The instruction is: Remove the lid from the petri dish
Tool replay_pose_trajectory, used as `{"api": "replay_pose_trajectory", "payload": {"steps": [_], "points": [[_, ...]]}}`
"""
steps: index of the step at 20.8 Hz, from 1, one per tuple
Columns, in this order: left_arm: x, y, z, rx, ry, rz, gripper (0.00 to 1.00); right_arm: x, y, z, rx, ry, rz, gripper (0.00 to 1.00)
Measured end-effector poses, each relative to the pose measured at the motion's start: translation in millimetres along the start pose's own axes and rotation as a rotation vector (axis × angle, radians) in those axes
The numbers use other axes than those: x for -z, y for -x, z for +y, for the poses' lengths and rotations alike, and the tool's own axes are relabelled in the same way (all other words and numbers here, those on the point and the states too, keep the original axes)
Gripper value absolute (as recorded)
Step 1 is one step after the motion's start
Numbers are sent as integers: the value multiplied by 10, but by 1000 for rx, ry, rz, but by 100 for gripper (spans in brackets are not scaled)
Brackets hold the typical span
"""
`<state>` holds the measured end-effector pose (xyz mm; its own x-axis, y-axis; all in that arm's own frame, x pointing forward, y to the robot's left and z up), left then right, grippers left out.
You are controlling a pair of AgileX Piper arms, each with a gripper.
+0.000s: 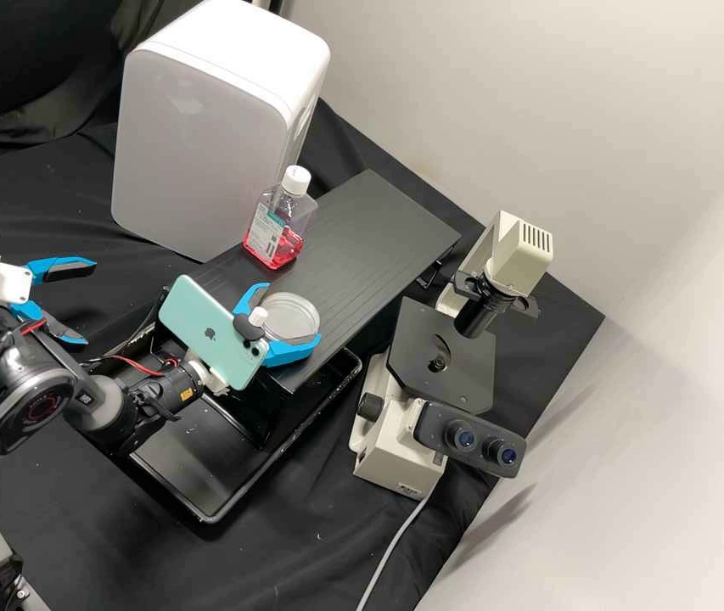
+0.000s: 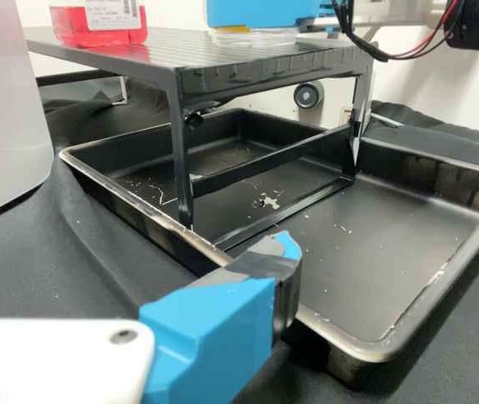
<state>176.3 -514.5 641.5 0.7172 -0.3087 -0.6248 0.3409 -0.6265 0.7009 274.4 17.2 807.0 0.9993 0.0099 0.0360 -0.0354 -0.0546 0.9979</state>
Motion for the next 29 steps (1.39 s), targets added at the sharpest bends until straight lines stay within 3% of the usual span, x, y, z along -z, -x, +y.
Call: {"api": "replay_pose_trajectory", "payload": {"steps": [5, 6, 21, 29], "points": [[0, 0, 0, 0, 0, 0, 100, 13, -18, 11, -6, 0, 6, 100], [0, 0, 0, 0, 0, 0, 100, 18, -24, 15, -7, 0, 8, 0], [0, 0, 0, 0, 0, 0, 100, 17, -23, 15, -7, 0, 8, 0], [4, -8, -32, 13, -1, 3, 100, 17, -23, 15, -7, 0, 8, 0]]}}
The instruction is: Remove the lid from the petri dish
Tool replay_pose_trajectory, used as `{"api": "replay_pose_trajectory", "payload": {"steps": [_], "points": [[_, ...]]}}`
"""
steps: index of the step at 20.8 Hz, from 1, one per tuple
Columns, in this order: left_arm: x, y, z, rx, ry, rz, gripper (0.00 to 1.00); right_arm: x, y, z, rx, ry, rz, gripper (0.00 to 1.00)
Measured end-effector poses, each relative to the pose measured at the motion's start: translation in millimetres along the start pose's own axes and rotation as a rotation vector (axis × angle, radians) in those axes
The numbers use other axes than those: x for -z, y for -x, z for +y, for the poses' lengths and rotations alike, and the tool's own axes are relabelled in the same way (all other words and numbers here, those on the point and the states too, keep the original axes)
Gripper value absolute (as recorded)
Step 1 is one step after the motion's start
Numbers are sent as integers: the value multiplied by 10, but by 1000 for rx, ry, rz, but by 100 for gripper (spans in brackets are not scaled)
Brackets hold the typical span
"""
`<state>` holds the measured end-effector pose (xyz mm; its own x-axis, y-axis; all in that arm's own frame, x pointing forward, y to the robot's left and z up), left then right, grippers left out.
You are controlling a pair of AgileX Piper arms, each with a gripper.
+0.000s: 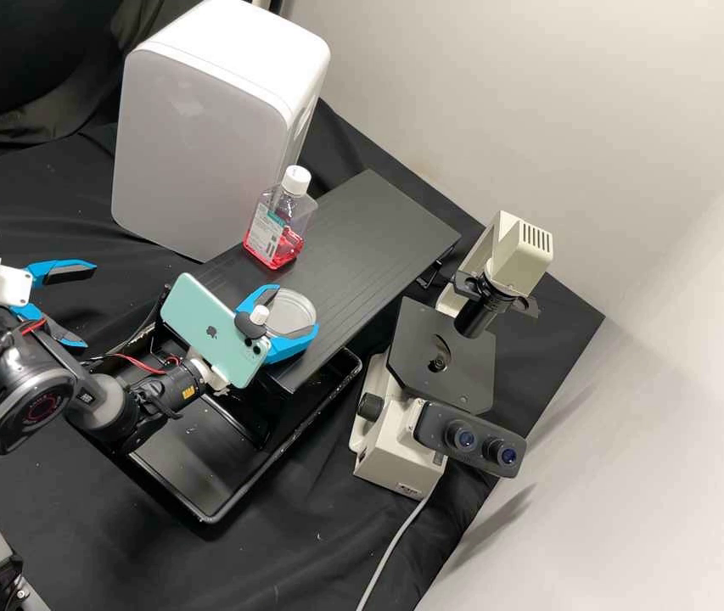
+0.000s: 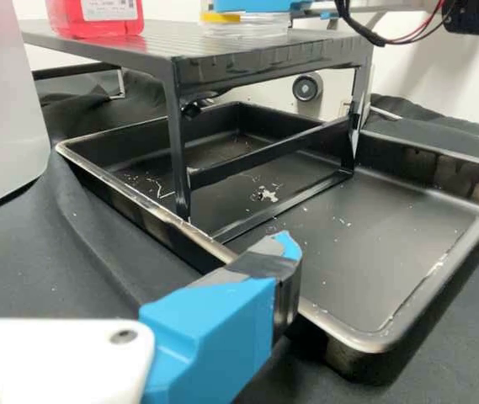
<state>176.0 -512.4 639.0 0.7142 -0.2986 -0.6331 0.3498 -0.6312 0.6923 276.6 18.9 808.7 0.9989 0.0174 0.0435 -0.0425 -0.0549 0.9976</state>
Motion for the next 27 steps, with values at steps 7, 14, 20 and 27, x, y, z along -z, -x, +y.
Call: {"api": "replay_pose_trajectory", "payload": {"steps": [7, 14, 20, 27], "points": [[-10, 1, -3, 0, 1, 0, 100, -4, 0, 4, -5, 0, -4, 100], [-10, 1, -3, 0, 1, 0, 100, -12, 0, 13, -15, 14, -14, 100], [-10, 1, -3, 0, 1, 0, 100, -12, 0, 13, -14, 14, -14, 100], [-10, 1, -3, 0, 1, 0, 100, -12, 0, 13, -14, 14, -14, 100]]}}
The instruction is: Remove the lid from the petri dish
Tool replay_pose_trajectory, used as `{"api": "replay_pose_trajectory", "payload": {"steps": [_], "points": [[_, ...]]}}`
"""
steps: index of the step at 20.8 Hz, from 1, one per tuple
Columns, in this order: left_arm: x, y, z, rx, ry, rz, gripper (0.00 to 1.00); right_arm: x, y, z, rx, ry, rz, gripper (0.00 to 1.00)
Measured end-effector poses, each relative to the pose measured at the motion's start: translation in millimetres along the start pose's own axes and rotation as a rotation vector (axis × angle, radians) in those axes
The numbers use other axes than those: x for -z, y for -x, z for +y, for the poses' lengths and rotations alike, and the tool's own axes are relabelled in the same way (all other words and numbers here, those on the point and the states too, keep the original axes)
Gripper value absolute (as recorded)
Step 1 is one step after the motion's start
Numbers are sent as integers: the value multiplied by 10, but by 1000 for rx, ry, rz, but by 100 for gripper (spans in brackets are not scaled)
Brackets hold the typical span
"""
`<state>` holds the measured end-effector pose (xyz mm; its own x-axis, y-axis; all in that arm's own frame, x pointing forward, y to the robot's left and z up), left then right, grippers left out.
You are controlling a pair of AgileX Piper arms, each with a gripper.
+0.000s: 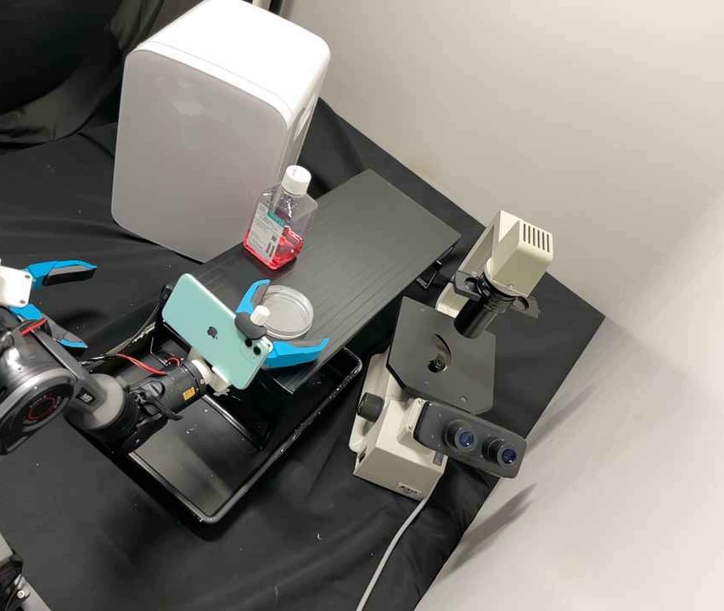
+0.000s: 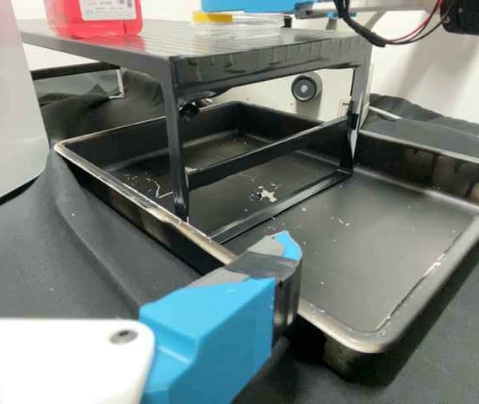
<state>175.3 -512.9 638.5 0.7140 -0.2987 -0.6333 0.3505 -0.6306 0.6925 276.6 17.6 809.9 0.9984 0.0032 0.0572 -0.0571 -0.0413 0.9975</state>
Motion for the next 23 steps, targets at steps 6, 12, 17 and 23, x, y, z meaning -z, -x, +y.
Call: {"api": "replay_pose_trajectory", "payload": {"steps": [6, 12, 17, 23], "points": [[0, 0, 0, 0, 0, 0, 100, 4, 1, 4, -1, 0, 1, 100], [0, 0, 0, 0, 0, 0, 100, 72, 4, -2, 0, -2, 27, 100], [0, 0, 0, 0, 0, 0, 100, 153, -10, -36, 17, 7, 51, 100], [0, 0, 0, 0, 0, 0, 100, 177, -26, -72, 31, 24, 56, 100]]}}
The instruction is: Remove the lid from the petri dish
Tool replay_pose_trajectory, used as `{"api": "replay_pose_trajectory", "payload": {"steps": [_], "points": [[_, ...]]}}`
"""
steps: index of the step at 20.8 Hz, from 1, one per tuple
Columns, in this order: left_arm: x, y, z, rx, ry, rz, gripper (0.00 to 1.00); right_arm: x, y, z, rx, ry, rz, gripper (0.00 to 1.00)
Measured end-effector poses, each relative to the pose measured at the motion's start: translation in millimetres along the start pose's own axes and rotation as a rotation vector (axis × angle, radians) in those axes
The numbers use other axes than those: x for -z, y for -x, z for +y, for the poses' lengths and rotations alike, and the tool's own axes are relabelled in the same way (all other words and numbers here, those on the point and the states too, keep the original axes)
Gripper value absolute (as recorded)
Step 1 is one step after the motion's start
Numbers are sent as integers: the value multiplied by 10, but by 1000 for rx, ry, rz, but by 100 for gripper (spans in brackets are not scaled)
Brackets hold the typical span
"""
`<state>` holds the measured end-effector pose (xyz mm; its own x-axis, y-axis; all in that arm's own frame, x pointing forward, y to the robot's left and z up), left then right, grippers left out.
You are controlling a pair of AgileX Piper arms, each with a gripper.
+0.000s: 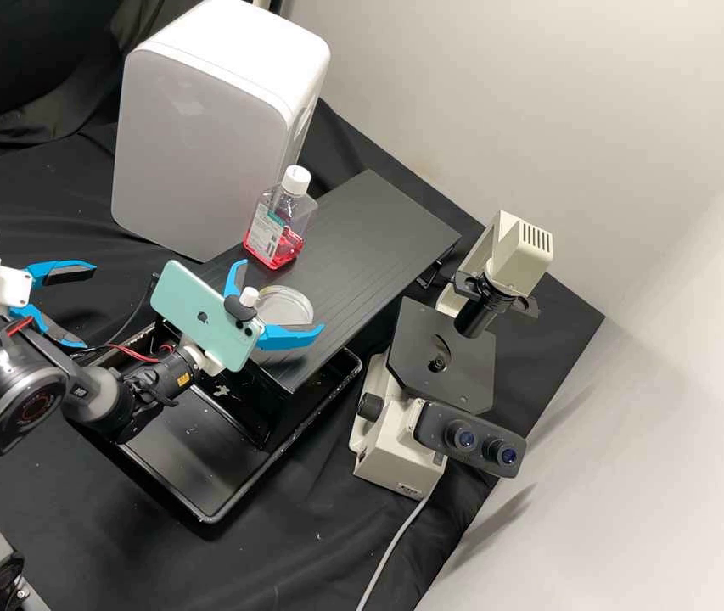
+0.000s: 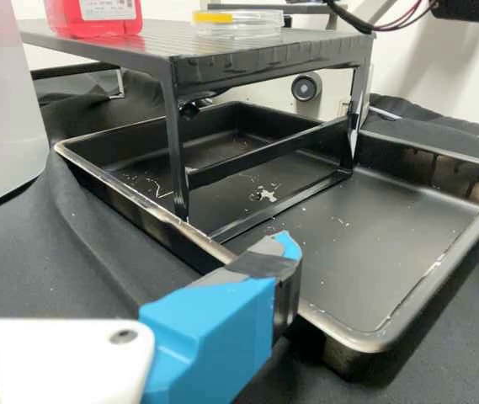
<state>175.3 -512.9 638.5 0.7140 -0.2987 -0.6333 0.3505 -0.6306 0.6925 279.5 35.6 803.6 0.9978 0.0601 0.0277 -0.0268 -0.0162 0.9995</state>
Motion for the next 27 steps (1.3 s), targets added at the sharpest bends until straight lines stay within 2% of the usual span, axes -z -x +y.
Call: {"api": "replay_pose_trajectory", "payload": {"steps": [4, 11, 18, 19, 27], "points": [[0, 0, 0, 0, 0, 0, 100, -22, -20, -48, 16, 17, -9, 100], [0, 0, 0, 0, 0, 0, 100, -76, -33, -101, 37, 23, -30, 100], [0, 0, 0, 0, 0, 0, 100, -98, -55, -81, 28, 23, -37, 100], [0, 0, 0, 0, 0, 0, 100, -103, -55, -76, 27, 23, -39, 0], [0, 0, 0, 0, -2, 0, 100, -134, -56, -44, 14, 23, -51, 0]]}}
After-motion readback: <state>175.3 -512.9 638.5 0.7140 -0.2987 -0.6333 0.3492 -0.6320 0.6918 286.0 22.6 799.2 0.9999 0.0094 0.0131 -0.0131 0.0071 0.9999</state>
